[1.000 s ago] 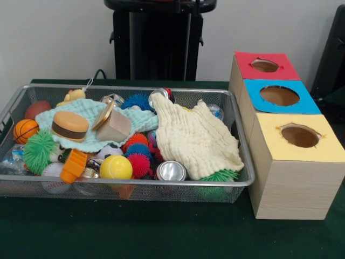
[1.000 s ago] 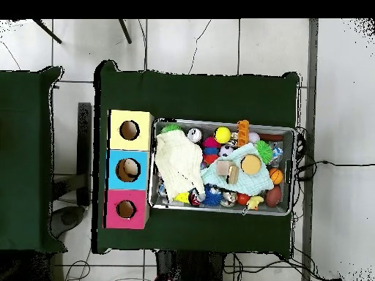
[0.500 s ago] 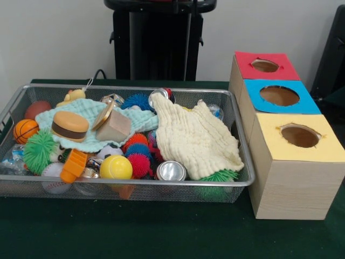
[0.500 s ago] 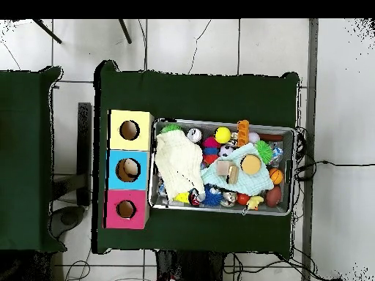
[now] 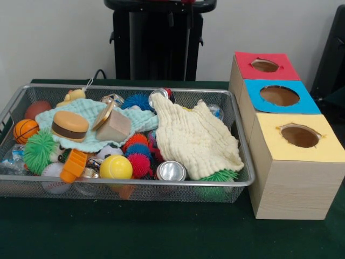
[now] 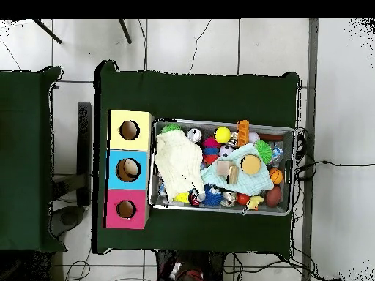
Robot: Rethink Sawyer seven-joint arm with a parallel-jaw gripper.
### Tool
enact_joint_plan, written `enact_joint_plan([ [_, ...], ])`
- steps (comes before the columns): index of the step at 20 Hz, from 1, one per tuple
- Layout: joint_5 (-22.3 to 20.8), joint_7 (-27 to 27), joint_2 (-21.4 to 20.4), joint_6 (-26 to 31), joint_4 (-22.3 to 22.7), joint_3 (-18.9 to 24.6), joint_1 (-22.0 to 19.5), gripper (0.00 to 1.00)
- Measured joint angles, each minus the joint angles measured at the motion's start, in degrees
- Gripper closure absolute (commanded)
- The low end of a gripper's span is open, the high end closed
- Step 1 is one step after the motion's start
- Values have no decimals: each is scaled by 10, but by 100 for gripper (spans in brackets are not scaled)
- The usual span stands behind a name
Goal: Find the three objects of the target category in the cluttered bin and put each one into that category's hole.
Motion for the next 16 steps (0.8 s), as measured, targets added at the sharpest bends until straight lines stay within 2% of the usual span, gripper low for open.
enact_joint_plan([
  [16, -6, 0, 57, 84, -130, 13, 0, 0],
])
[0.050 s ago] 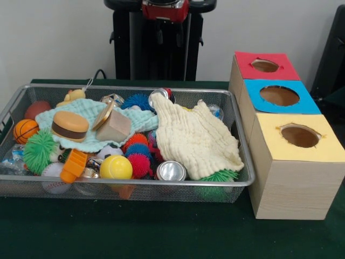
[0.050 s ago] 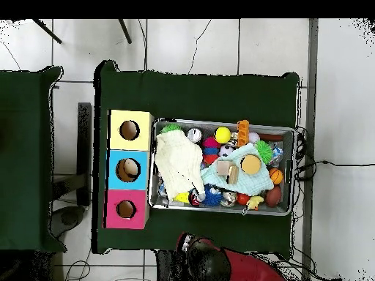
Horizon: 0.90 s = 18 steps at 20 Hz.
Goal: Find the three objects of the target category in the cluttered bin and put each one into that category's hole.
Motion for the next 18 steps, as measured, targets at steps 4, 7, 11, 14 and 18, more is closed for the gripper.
enact_joint_plan([
  [4, -4, 0, 14, 1, -26, 1, 0, 0],
  [7, -5, 0, 22, 1, -42, 2, 0, 0],
  [11, -9, 0, 35, 3, -66, 2, 0, 0],
  [14, -10, 0, 40, 8, -77, 4, 0, 0],
  [18, -10, 0, 39, 19, -87, 9, 0, 0],
])
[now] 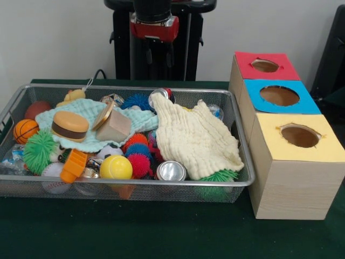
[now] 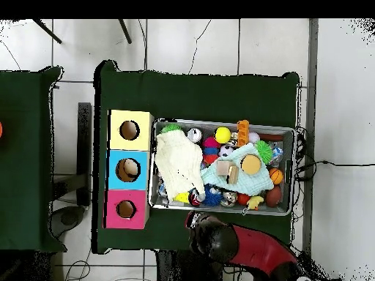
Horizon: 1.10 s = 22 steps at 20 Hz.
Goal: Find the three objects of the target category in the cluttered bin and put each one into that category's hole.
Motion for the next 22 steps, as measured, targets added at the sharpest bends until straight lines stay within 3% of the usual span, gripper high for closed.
enact_joint_plan([
  [13, 0, 0, -1, 57, -42, 11, 0, 0],
  [22, -1, 0, -1, 142, -99, 20, -1, 0],
])
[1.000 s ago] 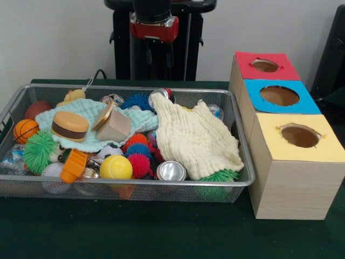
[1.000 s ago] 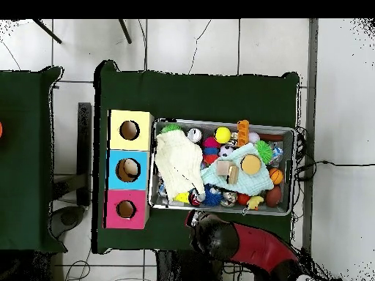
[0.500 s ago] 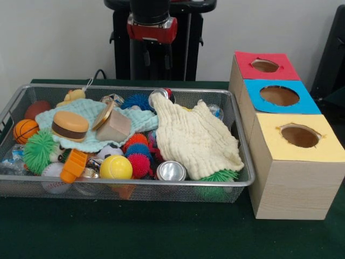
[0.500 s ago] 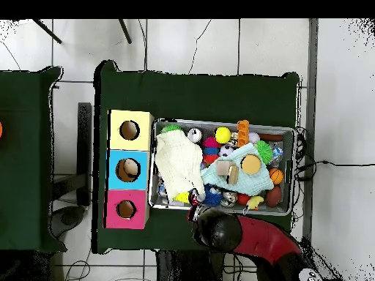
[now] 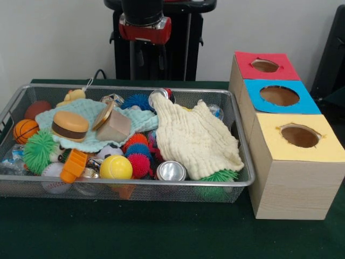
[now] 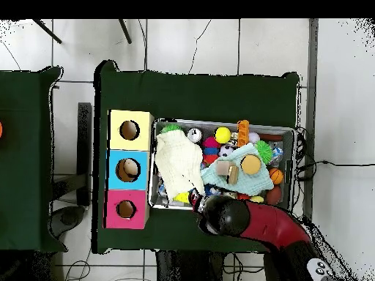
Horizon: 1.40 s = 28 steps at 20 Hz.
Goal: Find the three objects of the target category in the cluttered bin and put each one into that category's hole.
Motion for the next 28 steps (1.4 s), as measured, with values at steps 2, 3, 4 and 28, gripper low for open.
enact_joint_plan([
  [2, 0, 0, 0, 9, -8, 3, 0, 0],
  [3, 0, 0, 0, 18, -19, 6, 0, 0],
  [4, 0, 0, 0, 22, -24, 7, 0, 0],
  [28, -1, 0, 56, 24, -197, 30, -3, 0],
])
